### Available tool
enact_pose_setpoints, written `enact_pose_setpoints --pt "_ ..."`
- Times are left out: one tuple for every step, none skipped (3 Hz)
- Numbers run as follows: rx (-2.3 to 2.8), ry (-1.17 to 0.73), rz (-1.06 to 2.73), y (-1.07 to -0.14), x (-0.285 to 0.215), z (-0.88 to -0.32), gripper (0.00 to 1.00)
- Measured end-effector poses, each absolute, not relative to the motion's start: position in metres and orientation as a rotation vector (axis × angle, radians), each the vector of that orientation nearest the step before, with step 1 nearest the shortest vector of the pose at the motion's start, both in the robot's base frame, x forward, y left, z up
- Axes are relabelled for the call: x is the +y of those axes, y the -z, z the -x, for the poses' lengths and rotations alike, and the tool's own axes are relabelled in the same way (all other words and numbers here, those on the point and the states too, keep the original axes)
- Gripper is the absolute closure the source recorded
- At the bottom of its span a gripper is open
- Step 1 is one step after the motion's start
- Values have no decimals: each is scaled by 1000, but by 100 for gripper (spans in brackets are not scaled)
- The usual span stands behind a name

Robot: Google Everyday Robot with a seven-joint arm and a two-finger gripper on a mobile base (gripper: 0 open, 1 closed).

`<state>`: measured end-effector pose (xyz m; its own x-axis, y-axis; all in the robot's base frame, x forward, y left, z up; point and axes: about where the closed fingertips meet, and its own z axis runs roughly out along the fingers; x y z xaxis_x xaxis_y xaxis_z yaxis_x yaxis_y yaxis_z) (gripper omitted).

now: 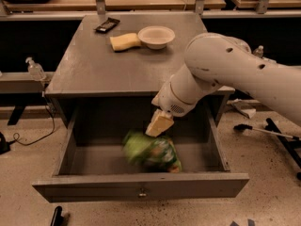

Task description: Place green rice chip bag into top drawer

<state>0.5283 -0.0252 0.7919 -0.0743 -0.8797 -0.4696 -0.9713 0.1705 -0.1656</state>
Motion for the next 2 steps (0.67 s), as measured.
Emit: enact_pose_setpoints --pt "1988 -261 1745 -792 -25 -528 0" --pt "1988 -261 1745 -792 -25 -528 0"
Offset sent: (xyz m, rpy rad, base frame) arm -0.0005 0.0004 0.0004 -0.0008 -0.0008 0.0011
